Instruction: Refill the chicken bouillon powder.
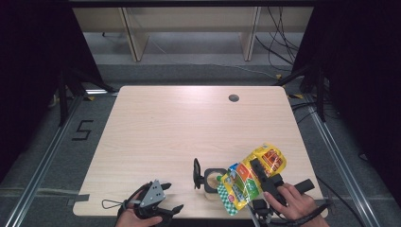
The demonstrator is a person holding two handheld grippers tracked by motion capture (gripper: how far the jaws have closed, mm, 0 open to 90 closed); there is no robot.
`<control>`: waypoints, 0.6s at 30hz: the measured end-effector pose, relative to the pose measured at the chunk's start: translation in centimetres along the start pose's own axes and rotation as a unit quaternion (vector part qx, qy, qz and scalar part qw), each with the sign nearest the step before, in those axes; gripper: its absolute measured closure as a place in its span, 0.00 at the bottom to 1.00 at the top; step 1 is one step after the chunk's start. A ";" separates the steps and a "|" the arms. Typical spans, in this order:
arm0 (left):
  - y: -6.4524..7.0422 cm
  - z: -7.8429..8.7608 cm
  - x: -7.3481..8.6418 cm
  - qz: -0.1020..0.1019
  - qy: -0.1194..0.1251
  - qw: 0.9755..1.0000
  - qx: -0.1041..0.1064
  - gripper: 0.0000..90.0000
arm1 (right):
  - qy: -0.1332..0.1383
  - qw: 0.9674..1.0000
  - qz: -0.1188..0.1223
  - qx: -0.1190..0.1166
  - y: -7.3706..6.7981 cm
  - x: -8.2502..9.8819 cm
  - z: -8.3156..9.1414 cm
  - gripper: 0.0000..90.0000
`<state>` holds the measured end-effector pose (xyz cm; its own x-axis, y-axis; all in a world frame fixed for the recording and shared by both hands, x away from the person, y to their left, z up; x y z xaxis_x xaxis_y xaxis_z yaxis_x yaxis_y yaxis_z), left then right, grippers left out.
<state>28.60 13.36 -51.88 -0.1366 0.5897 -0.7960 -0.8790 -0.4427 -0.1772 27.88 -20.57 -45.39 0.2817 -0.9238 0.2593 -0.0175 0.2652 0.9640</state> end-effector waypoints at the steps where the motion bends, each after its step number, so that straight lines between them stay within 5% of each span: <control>1: 0.1 -0.1 0.0 0.016 0.012 1.000 0.001 0.20 | 0.001 1.000 0.001 0.000 0.0 0.0 0.0 0.47; 5: 0.1 0.0 0.0 0.007 0.005 1.000 0.001 0.20 | -0.012 1.000 -0.016 -0.004 -0.3 0.2 0.1 0.47; 6: 0.0 0.0 0.0 -0.006 0.005 1.000 0.001 0.20 | 0.001 1.000 0.003 -0.002 0.0 0.1 0.0 0.47; 8: 0.1 -0.1 -0.1 0.020 0.012 1.000 0.007 0.20 | 0.000 1.000 0.000 -0.002 0.0 0.1 0.1 0.47; 18: 0.2 0.0 0.0 0.015 0.007 1.000 0.000 0.20 | -0.004 1.000 -0.013 -0.003 -0.2 0.1 0.2 0.47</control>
<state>28.47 13.27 -51.92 -0.1559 0.5667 -0.8090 -0.8747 -0.4597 -0.1534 27.70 -20.73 -45.56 0.2735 -0.9326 0.2355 -0.0051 0.2434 0.9699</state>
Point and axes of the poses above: each handheld gripper's, and its own axes: z roughly backward along the jaws, x roughly out of its underside, y roughly to its right, the point moved 2 cm from there along -z, roughly forward along the jaws, and after that the axes turned 11 degrees about -z, right-handed, at the moved point
